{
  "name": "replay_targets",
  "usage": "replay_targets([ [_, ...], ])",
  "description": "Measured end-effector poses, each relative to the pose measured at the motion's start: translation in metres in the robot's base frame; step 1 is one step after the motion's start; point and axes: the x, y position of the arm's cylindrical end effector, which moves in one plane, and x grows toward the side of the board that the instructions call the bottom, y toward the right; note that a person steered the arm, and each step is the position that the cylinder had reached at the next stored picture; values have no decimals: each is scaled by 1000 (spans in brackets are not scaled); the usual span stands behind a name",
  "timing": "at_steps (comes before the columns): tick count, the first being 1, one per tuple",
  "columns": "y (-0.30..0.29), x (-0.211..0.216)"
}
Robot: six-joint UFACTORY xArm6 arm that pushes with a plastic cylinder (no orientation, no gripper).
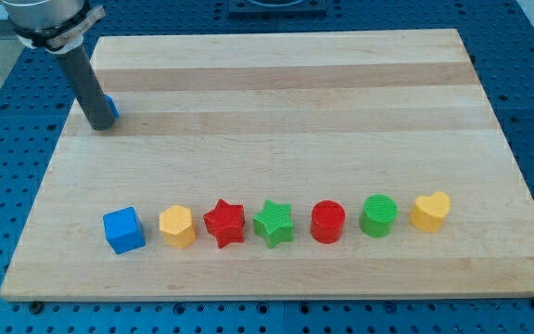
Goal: Push the yellow hexagon closer to the green circle
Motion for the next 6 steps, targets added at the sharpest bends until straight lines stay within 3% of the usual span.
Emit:
replay_targets([
  [3,-19,-28],
  [6,8,-45],
])
